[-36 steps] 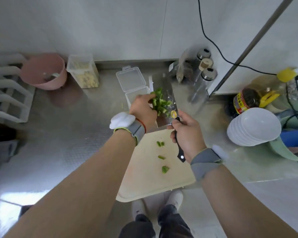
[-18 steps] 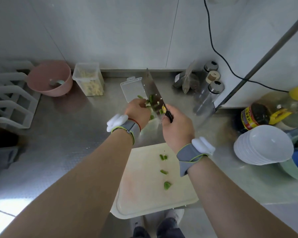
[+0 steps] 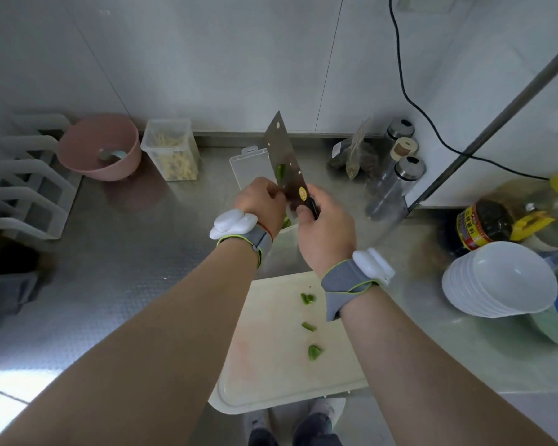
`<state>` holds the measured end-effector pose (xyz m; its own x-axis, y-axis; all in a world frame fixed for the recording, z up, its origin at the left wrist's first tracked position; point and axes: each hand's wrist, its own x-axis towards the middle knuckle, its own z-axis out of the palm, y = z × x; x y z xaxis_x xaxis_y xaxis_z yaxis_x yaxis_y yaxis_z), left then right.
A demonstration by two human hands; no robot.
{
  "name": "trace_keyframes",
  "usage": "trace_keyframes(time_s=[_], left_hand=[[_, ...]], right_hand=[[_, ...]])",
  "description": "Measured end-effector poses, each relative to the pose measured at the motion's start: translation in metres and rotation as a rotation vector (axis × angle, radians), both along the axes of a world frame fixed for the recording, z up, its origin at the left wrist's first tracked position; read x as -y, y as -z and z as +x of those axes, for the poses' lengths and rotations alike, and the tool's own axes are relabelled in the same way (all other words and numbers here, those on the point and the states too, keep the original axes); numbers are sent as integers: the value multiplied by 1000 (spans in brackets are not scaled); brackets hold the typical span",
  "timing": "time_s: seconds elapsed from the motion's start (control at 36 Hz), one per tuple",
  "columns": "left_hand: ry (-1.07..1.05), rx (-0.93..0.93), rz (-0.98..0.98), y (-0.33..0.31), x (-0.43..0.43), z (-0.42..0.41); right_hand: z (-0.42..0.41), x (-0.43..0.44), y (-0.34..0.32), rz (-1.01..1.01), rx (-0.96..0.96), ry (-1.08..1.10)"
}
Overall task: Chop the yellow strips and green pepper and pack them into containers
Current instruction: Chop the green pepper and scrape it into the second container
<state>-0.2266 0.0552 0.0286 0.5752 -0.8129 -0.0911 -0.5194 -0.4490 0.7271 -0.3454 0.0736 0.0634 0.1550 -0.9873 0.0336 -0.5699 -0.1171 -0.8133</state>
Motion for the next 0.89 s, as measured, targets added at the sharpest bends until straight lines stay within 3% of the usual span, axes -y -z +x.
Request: trace_keyframes(time_s=[0.11,0.39,0.69,0.89], left_hand=[[4,118,77,4,0,8],[9,93,49,2,-7,6],[84,70,-153,-4,-49,-26],[337,56,103,52,-105,-60]], right_hand=[[2,-3,-3,-24,21,34],[-3,0,1,26,19,55],[-53,-34,16,74,173,268],[-103,-84,52,217,141,375]])
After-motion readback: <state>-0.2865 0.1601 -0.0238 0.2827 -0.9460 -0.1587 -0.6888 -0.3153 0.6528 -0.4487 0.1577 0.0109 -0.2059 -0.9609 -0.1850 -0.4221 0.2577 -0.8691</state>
